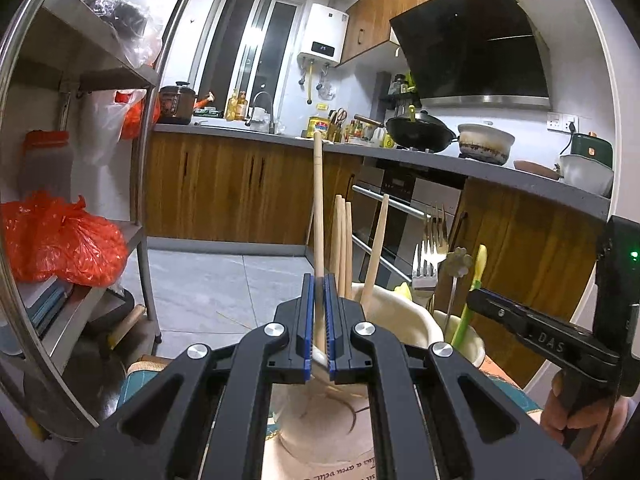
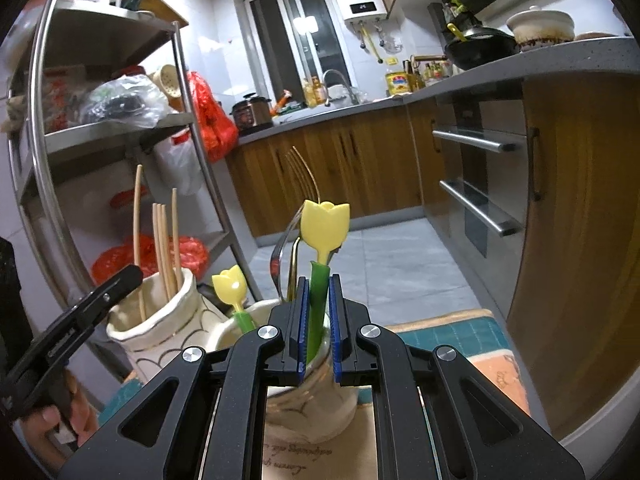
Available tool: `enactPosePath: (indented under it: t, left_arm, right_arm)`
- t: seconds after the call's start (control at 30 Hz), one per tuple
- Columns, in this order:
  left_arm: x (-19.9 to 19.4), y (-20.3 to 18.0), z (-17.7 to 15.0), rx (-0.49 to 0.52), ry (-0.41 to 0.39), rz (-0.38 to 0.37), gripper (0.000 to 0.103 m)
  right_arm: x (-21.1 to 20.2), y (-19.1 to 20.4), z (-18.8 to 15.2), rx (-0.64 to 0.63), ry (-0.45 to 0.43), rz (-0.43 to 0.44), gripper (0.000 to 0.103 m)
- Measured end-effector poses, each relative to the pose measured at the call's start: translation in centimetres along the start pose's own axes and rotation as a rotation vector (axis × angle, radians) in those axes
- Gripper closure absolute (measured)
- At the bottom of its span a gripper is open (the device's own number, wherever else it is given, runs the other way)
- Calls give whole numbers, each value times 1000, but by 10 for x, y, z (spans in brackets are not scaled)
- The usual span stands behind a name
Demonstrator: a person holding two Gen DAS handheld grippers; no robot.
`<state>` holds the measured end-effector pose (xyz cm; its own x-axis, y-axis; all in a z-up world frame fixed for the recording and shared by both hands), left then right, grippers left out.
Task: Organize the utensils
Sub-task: 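Release the chopstick into the tall holder while the right tool releases the spoon into the short holder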
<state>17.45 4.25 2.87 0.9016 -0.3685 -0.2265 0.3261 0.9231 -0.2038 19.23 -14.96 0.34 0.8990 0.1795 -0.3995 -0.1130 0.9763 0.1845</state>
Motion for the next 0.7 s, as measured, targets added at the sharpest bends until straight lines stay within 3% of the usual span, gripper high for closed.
enactPosePath:
  t: [0.4, 0.5, 0.57, 0.7]
  left_arm:
    - [1, -1, -1, 12, 1, 8, 95]
    - [1, -1, -1, 11, 0, 8, 95]
    - [0, -1, -1, 13, -3, 7, 95]
    - [-5, -4, 2, 13, -22, 7, 84]
  right_arm:
    - [5, 4, -8, -25, 43, -19, 92]
    - [5, 3, -8, -26, 41, -28, 82]
    - [3, 1, -6, -8, 36, -18, 68]
    - [-4, -2, -4, -1, 19, -24, 62]
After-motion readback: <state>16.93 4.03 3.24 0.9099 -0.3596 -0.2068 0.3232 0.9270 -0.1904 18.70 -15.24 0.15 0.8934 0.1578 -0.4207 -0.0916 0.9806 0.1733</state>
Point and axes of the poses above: each gripper's, at about its wrist camera, not at the fingertips, and x roughly the way its jaws point, y to its left, z to its top, the point moved 4 cm from there along x, roughly the way its jaws point, and after that the axes turned 11 degrees about -z, right-handed, at the moved point
